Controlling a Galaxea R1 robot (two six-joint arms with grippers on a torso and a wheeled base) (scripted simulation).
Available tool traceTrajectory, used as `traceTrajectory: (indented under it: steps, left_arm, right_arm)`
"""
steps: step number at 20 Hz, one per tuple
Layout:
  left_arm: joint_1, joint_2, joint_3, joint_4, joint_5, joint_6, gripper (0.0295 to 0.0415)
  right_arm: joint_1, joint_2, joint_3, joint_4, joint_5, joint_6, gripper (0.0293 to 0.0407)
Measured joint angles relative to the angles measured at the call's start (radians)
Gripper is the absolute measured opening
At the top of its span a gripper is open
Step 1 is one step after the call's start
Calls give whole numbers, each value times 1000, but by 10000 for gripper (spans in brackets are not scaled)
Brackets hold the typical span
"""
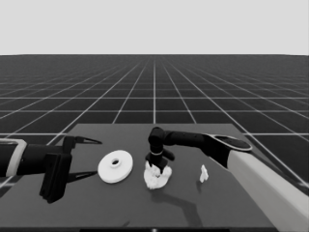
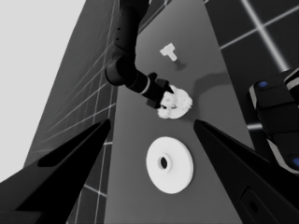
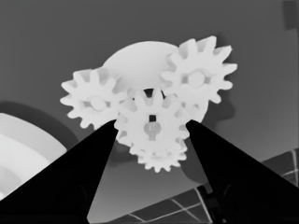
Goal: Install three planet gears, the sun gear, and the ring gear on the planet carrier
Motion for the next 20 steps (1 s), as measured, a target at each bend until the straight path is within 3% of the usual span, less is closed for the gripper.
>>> traceTrajectory:
  steps: [20]
  left_arm:
    - [0, 0, 0, 0, 0, 0, 385]
  right_arm:
    - [0, 0, 0, 0, 0, 209, 309]
